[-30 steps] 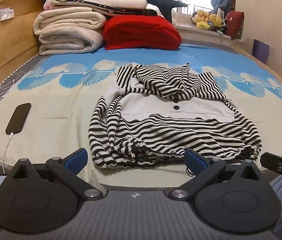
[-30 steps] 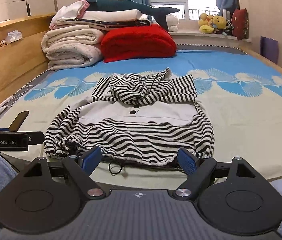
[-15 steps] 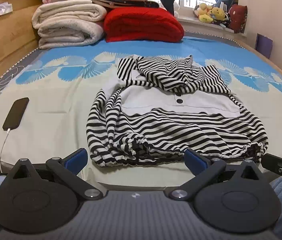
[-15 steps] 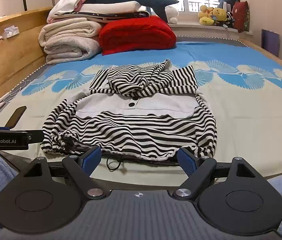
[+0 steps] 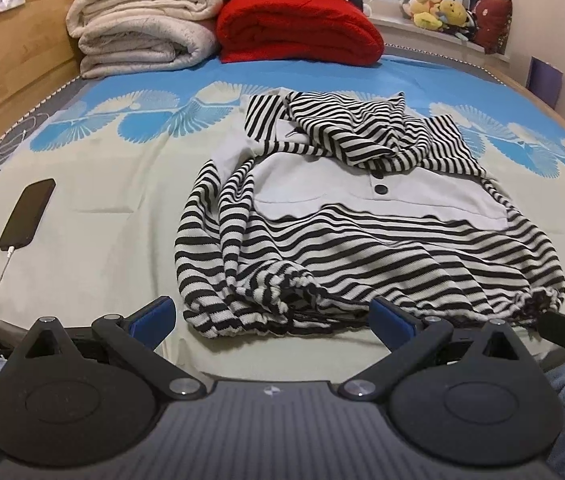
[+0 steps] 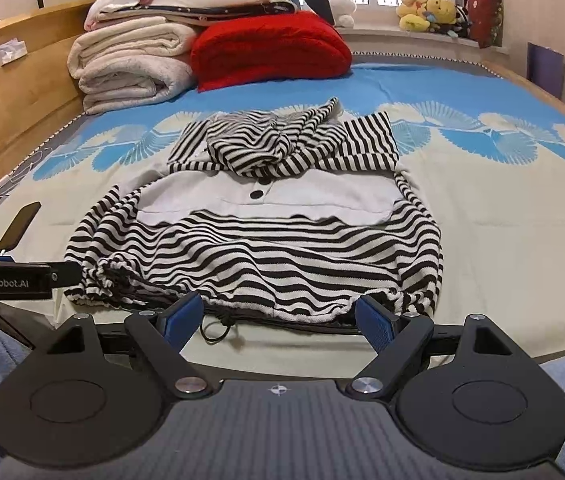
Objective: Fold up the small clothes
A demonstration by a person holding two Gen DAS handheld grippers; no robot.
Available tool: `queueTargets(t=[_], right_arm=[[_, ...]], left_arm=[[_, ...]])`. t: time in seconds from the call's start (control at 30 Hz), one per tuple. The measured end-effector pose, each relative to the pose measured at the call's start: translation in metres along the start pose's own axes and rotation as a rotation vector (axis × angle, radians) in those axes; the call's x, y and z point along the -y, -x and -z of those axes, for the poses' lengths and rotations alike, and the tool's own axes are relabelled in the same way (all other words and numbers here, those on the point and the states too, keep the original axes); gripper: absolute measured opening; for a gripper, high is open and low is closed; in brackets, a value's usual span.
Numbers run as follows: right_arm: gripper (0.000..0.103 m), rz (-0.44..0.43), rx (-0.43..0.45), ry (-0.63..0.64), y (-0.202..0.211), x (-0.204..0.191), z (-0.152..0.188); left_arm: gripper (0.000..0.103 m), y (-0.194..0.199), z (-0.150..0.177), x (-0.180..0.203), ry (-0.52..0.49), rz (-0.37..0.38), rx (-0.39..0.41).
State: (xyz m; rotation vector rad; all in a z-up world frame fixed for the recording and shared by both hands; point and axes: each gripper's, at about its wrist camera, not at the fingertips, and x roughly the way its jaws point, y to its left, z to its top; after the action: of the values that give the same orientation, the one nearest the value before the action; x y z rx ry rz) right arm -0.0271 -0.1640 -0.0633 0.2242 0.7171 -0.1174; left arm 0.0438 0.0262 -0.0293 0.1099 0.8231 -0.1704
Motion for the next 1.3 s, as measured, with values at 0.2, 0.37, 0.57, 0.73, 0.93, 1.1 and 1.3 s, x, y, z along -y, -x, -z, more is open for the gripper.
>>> queueTargets(t=[0.2, 0.37, 0.57, 0.73, 0.93, 1.1, 1.3], right_arm=[[0.084, 0.039, -0.036, -0.074, -0.025, 0.028, -0.012], [0.084, 0.118, -0.074, -0.163, -0.059, 0.075, -0.028], [0.085, 0.235, -0.189, -0.213, -0.111, 0.118, -0.022], [0.086, 0.133, -0.249, -0.313, -0.128, 0.129, -0.010], [0.015, 0.012, -0.269, -0.190, -0.127, 0.110, -0.010], [0.013, -0.065, -0.179, -0.276, -0.087, 0.121, -0.038], [0.013, -0.153, -0.091, -0.314, -0.011, 0.127, -0.041]], left_arm=[[0.103, -0.024, -0.014, -0.017, 0.003, -0.041, 0.063], [0.103, -0.067, -0.030, -0.044, 0.030, -0.023, 0.043], [0.103, -0.123, -0.042, -0.077, 0.121, 0.096, -0.070], [0.101, -0.165, -0.038, -0.092, 0.221, 0.238, -0.246], [0.010, -0.145, -0.041, -0.094, 0.240, 0.336, -0.249], [0.010, -0.092, -0.062, -0.097, 0.202, 0.358, -0.135], [0.010, -0.020, -0.049, -0.098, 0.154, 0.413, -0.066]])
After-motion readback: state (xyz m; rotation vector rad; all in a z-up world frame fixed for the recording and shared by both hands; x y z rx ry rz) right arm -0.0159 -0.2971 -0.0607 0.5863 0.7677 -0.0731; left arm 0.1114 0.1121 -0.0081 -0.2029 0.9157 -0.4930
